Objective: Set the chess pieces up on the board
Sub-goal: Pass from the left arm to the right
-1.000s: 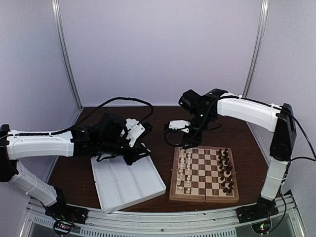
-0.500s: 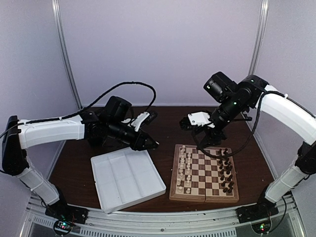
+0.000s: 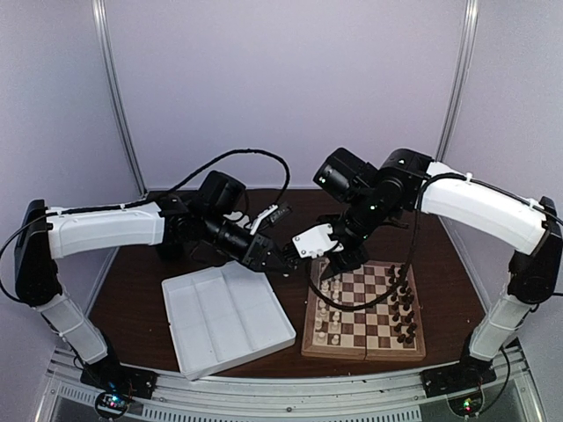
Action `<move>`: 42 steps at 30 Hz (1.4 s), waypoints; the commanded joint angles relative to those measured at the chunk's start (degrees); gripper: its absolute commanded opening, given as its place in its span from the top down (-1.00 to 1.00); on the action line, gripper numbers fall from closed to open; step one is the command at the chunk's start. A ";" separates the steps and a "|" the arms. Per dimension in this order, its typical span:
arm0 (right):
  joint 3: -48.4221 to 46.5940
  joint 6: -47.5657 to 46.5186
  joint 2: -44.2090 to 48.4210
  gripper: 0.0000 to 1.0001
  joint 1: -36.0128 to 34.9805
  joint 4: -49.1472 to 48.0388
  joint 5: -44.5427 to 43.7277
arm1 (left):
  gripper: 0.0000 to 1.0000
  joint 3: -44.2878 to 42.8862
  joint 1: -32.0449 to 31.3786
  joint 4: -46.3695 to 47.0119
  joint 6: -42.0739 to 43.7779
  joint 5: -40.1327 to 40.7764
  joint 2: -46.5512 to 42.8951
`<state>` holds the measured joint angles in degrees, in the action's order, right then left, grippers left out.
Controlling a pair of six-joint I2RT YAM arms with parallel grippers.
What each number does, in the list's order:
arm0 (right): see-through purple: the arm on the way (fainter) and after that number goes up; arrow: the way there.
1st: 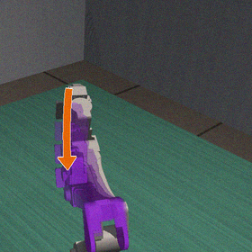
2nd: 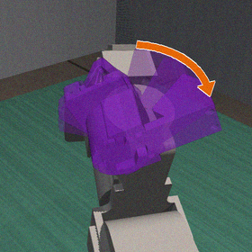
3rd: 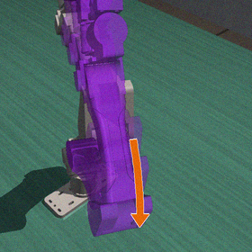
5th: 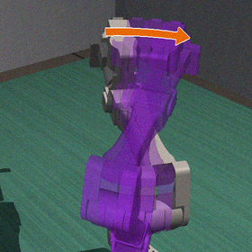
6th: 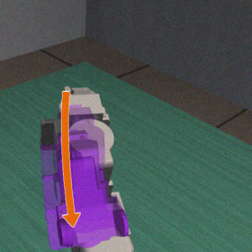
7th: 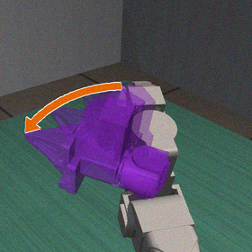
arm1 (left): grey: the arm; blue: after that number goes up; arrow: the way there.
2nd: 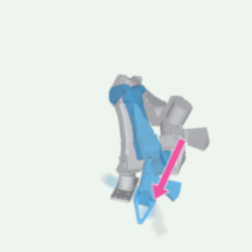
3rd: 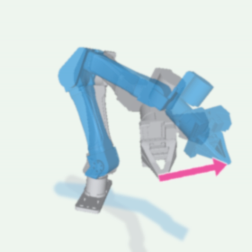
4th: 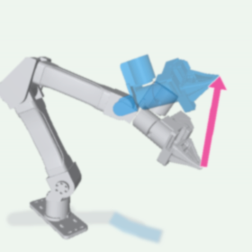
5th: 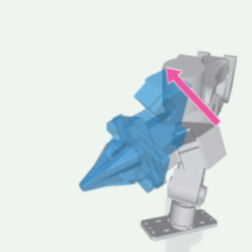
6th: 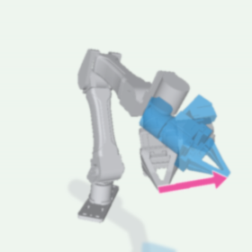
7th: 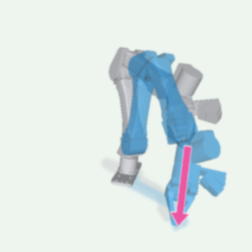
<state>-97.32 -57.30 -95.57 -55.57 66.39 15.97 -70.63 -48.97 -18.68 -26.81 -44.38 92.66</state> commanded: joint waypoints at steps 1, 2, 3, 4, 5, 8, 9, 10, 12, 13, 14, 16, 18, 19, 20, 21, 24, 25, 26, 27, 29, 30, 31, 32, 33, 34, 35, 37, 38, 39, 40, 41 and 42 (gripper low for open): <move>-3.05 -0.35 -1.41 -0.15 -1.34 -3.41 -1.62 | 0.85 -1.58 -0.61 1.33 -2.35 -6.34 1.31; -3.44 -0.26 -1.80 -0.15 -1.64 -3.50 -1.56 | 0.85 -1.73 -0.80 1.29 -2.45 -6.82 1.64; -3.71 -0.16 -2.16 -0.15 -2.03 -3.44 -1.34 | 0.85 -1.73 -0.92 1.28 -2.56 -7.28 1.83; -3.98 -0.22 -2.43 -0.15 -2.31 -3.28 -0.91 | 0.85 -1.78 -1.01 1.28 -2.63 -7.64 1.95; -4.12 -0.37 -2.60 -0.15 -2.61 -2.98 -0.30 | 0.85 -1.82 -1.08 1.30 -2.63 -7.89 2.09; -4.05 -0.86 -3.06 -0.16 -3.57 -2.22 0.48 | 0.84 -1.66 -1.12 1.40 -2.64 -8.79 2.33; -3.88 -0.89 -3.23 -0.15 -3.89 -2.18 0.55 | 0.84 -1.59 -1.12 1.86 -2.87 -9.18 2.43; -3.77 -0.93 -3.34 -0.15 -4.11 -2.11 0.83 | 0.84 -1.34 -1.09 2.53 -3.27 -9.53 2.50; -3.59 -0.98 -3.54 -0.14 -4.55 -1.87 1.19 | 0.84 -0.81 -1.17 4.12 -4.15 -10.11 2.43; -3.58 -0.97 -3.71 -0.13 -4.81 -1.94 1.19 | 0.84 -0.56 -1.13 4.77 -4.59 -10.23 2.37; -3.51 -1.00 -3.79 -0.12 -5.05 -1.81 1.23 | 0.84 -0.44 -1.13 5.13 -4.87 -10.28 2.42; -3.57 -0.83 -3.88 -0.06 -5.37 -1.87 1.31 | 0.84 -0.26 -1.17 5.83 -5.23 -10.37 2.36; -3.71 -0.52 -3.99 -0.01 -5.72 -1.96 1.44 | 0.84 0.11 -1.15 6.70 -5.68 -10.46 2.22; -3.76 -0.43 -4.09 0.02 -5.81 -1.95 1.54 | 0.84 0.26 -1.11 7.09 -5.97 -10.42 2.13; -3.82 -0.25 -4.14 0.06 -5.93 -2.01 1.65 | 0.84 0.38 -1.16 7.34 -6.12 -10.31 2.08; -3.84 -0.15 -4.18 0.11 -6.03 -2.03 1.69 | 0.84 0.48 -1.14 7.50 -6.23 -10.15 1.96; -3.69 0.36 -4.16 0.30 -6.13 -2.26 1.82 | 0.84 0.79 -1.17 7.76 -6.41 -9.66 1.62; -3.61 0.48 -4.14 0.36 -6.13 -2.29 1.81 | 0.84 0.95 -1.13 7.84 -6.48 -9.42 1.58; -3.40 0.52 -4.06 0.43 -6.16 -2.45 1.77 | 0.83 1.00 -1.06 7.93 -6.57 -9.10 1.49; -3.14 0.71 -3.97 0.48 -6.13 -2.65 1.71 | 0.81 1.02 -1.11 7.97 -6.55 -8.59 1.41; -2.54 1.06 -3.69 0.55 -6.13 -3.18 1.66 | 0.76 0.99 -1.08 7.91 -6.68 -7.60 1.28; -2.26 1.43 -3.60 0.59 -6.13 -3.46 1.57 | 0.75 0.90 -1.11 7.75 -6.73 -7.04 1.27; -2.00 1.67 -3.45 0.63 -6.13 -3.65 1.53 | 0.71 0.72 -1.10 7.47 -6.76 -6.56 1.29; -1.73 1.92 -3.29 0.65 -6.13 -3.71 1.38 | 0.68 0.49 -1.12 7.06 -6.77 -5.79 1.25; -1.41 2.20 -3.09 0.67 -6.05 -3.91 1.31 | 0.64 0.30 -1.08 6.47 -6.66 -5.20 1.27; -0.80 2.69 -2.80 0.69 -5.92 -4.21 1.08 | 0.61 0.10 -1.12 5.70 -6.42 -4.66 1.23; -0.26 3.38 -2.52 0.70 -5.70 -4.58 1.15 | 0.57 -0.11 -1.10 5.29 -6.23 -4.12 1.14; 0.73 4.48 -1.84 0.71 -4.68 -5.31 1.80 | 0.52 -0.16 -1.08 4.85 -5.65 -3.10 0.67; 1.19 5.20 -1.63 0.72 -4.03 -5.65 2.43 | 0.50 -0.13 -1.12 4.55 -5.37 -2.54 0.35; 1.51 5.96 -1.37 0.72 -3.16 -5.87 3.34 | 0.48 0.00 -1.13 4.34 -5.10 -1.86 -0.06; 1.80 6.62 -1.15 0.72 -2.27 -5.99 4.50 | 0.46 0.09 -1.13 4.18 -4.71 -0.99 -0.57; 2.05 7.38 -0.83 0.72 -1.25 -6.07 5.54 | 0.45 0.29 -1.13 3.88 -3.94 -0.02 -1.01; 2.45 8.19 -0.59 0.73 -0.21 -6.22 6.76 | 0.43 0.31 -1.12 3.42 -3.24 0.78 -1.48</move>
<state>-96.36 -52.95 -98.76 -58.74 61.39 17.93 -69.73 -50.26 -16.45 -32.75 -48.16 94.37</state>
